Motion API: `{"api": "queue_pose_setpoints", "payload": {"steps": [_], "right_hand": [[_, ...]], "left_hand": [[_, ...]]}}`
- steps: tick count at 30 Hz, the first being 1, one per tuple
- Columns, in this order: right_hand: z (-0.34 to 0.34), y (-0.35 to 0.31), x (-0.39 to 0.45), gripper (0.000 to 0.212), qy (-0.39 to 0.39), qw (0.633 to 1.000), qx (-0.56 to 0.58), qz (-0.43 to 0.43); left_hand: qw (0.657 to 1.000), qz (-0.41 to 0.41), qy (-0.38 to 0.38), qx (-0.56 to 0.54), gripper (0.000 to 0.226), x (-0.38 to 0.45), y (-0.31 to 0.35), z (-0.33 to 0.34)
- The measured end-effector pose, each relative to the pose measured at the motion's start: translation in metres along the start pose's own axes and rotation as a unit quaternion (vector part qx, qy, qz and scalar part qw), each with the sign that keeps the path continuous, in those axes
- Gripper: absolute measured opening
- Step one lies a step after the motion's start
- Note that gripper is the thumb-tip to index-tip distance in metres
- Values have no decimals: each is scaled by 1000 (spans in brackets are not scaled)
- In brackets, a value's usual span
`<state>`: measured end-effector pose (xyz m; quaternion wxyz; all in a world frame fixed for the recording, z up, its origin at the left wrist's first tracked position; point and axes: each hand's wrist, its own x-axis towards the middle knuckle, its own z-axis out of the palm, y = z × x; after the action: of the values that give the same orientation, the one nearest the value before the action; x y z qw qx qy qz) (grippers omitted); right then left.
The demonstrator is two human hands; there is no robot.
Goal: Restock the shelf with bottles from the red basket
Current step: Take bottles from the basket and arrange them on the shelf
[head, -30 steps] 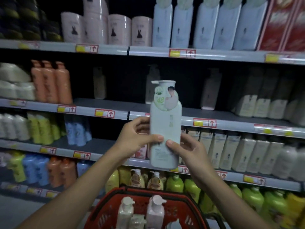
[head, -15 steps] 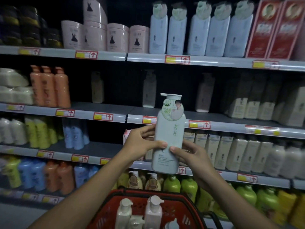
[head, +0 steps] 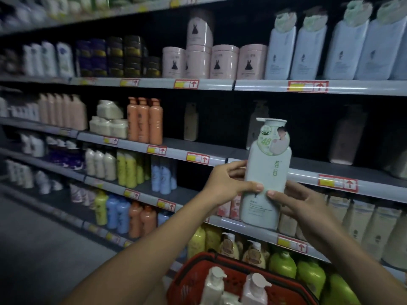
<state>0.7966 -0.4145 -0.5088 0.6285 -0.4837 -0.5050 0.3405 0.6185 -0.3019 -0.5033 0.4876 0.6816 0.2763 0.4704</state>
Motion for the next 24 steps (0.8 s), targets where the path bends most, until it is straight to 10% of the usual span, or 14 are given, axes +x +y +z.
{"api": "queue_pose_setpoints", "payload": {"steps": [10, 24], "right_hand": [[42, -20, 14, 34, -47, 998, 37, -14], [-82, -46, -18, 40, 133, 991, -19, -24]], "left_hand": [[999, -1, 43, 3, 73, -10, 29, -41], [994, 74, -79, -25, 79, 27, 54, 104]]}}
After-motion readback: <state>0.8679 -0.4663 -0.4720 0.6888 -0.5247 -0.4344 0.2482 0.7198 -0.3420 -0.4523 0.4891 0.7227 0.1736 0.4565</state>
